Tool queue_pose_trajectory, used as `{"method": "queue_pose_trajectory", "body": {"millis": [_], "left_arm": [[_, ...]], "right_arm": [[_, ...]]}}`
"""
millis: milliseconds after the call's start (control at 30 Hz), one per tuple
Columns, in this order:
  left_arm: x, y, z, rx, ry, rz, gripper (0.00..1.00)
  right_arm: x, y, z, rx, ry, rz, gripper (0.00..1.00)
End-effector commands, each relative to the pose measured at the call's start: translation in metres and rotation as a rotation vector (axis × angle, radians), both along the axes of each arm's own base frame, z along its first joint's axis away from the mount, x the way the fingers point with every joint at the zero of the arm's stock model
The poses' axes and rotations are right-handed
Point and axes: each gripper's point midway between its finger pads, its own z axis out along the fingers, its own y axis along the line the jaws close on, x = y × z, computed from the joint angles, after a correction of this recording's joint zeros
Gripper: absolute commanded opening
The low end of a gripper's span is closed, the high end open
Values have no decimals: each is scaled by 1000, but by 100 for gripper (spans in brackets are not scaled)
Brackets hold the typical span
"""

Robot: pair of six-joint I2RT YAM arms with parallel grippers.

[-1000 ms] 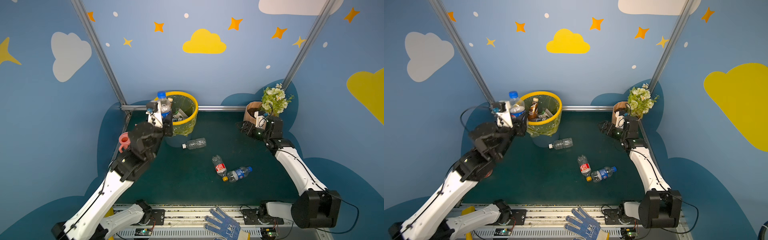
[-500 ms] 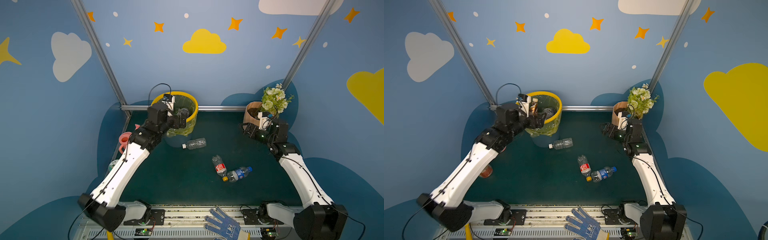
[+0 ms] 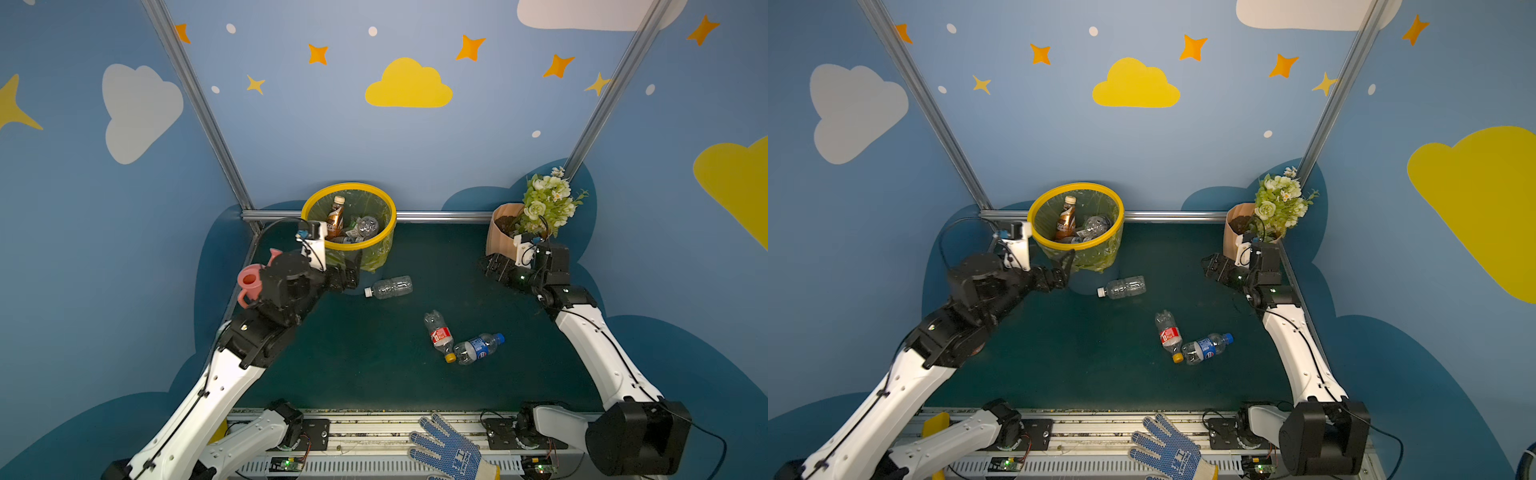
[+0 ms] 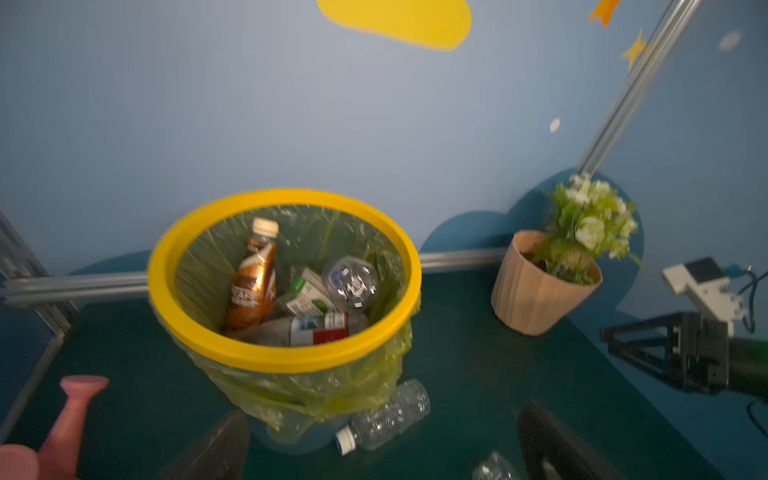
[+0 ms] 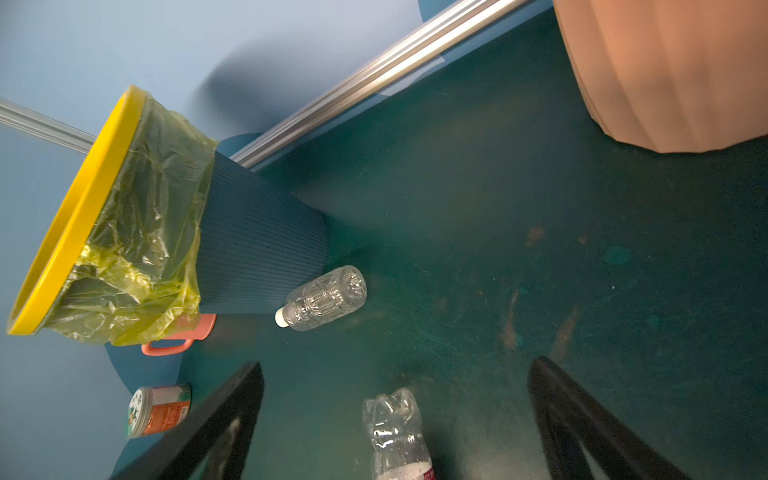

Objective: Throw the plastic bottles in the bin
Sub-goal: 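Reach the left gripper down to the crushed red-label bottle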

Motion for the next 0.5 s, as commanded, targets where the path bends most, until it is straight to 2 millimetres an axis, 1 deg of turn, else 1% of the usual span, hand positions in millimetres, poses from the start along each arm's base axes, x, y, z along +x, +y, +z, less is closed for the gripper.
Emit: {"method": "queue_pose_trajectory", "body": {"millis": [0,100,167,233,267,333,400,467], "left_arm": [[-1,-25,-13,22,16,-28,100],[2,-57,-39,92,78,-98,100],[7,-70,-54,75,157,-108,100],[11,-86,-67,17,233,-128,100],[11,-95,-72,-26,265,-139,100],[7,-118,-88,-108,336,-186,100],[0,-139,-109,-136,415,-213,100],[-8,-160,-130,-120,499,-254,100]], "right_arm": [[-14,-7,-28,-15,111,-35,97],[-23,-7,-44,-11,158,-32,97],[-28,-7,-52,-13,175,-32,97],[-30,-11,-58,-32,184,-50,97],[-30,-15,-59,-47,184,-62,97],[-30,-26,-57,-80,176,-99,97],[-29,-38,-54,-101,165,-128,97],[-28,-48,-52,-103,155,-150,97]]}}
